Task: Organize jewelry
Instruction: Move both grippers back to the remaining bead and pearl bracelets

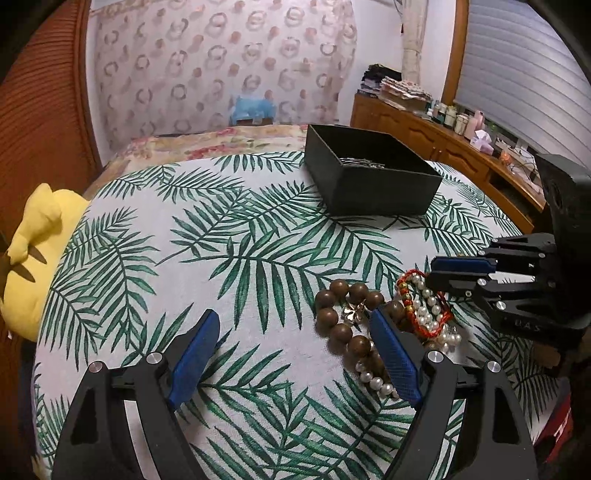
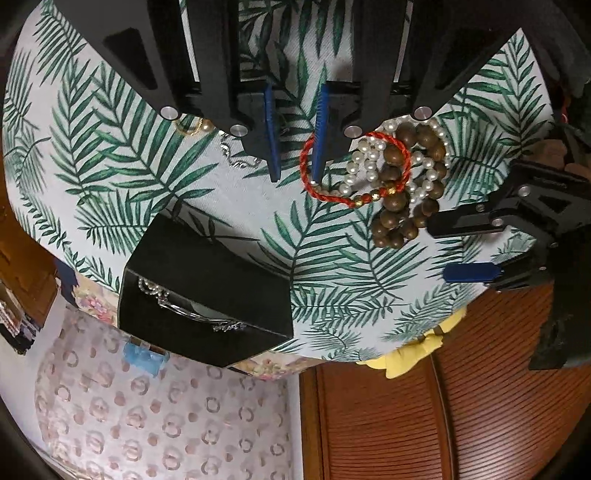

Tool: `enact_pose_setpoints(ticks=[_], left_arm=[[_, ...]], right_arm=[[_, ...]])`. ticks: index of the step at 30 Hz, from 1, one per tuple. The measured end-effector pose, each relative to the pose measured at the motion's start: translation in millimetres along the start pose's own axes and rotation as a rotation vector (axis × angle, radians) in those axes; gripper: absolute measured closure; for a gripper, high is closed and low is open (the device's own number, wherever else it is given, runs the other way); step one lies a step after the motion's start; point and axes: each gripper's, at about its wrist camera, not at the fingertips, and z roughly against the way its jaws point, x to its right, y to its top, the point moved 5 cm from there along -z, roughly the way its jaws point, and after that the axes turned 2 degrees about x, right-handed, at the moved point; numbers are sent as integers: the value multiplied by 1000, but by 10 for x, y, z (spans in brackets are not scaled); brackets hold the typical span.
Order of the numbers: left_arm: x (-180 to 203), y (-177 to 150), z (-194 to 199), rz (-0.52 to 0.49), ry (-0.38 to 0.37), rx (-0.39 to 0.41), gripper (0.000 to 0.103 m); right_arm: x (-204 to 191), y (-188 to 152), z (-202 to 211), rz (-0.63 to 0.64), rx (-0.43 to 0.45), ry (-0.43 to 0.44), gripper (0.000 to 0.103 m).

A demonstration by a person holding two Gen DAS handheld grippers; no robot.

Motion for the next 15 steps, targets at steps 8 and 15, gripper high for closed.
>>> enact_pose_setpoints(ticks=[8, 15], left_arm=[[-12, -44, -23, 3, 1, -11, 23], [-32, -52, -20, 10, -2, -12, 23]], right_arm=[[7, 18, -19, 36, -25, -21, 85], [-15, 67, -97, 73, -38, -40, 97]])
